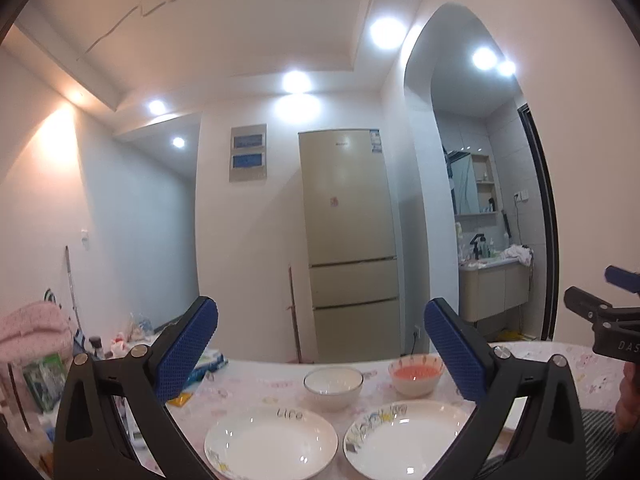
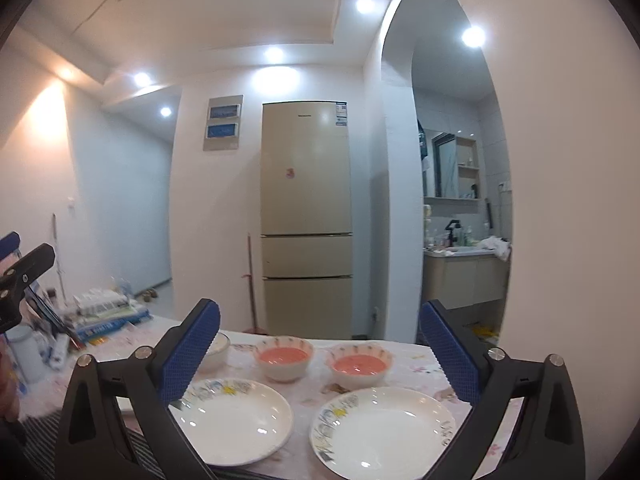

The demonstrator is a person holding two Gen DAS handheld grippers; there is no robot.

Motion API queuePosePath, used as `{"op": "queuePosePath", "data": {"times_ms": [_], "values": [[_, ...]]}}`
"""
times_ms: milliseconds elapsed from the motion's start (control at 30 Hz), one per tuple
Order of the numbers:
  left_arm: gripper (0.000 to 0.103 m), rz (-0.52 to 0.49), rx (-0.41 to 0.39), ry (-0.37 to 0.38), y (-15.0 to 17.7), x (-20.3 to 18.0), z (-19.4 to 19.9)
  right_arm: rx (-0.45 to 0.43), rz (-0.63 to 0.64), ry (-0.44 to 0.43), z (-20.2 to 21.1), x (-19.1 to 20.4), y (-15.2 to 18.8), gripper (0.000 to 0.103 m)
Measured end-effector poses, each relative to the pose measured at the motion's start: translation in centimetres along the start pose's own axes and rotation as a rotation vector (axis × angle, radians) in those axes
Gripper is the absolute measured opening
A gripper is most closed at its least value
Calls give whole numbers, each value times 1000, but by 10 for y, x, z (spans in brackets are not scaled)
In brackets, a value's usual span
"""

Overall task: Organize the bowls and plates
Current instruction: 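Lower the right tool over the plain white bowl and open its fingers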

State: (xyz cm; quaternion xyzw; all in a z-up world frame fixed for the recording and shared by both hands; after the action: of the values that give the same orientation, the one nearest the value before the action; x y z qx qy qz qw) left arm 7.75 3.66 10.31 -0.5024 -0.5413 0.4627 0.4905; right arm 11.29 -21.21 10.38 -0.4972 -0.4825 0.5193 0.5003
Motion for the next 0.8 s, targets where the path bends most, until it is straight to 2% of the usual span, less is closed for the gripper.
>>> {"op": "queuePosePath", "data": {"times_ms": [167, 300, 400, 467, 600, 733, 800], "values": [[103, 34, -4, 10, -36, 14, -17, 13, -31, -55, -20, 14, -45, 101], [103, 66, 36, 16, -56, 25, -49, -56, -85, -32, -43, 15, -100, 101], [103, 49, 46, -4, -64, 31, -73, -48, -154, -58, -69, 21, -132, 101], [103, 21, 23, -27, -69, 31, -85, -53, -185, -71, -89, 29, -148, 101], [103, -13, 49, -9, -77, 26, -124, -18, -236, -92, -136, 44, -154, 100], [103, 26, 101, 40, -70, 30, -156, -9, -341, -133, -164, 48, -141, 97], [103, 40, 141, 56, -62, 32, -172, -7, -336, -133, -175, 51, -137, 97]]}}
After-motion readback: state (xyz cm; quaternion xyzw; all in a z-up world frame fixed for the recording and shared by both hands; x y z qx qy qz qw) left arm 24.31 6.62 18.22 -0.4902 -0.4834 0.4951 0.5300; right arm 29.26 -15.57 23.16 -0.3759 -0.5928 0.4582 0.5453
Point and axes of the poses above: each gripper's, at about its wrist camera, not at the fingertips, and z roughly against the way its jaws point, x to its left, y to its underside, the point moved 10 cm from there along -z, roughly the way its jaws point
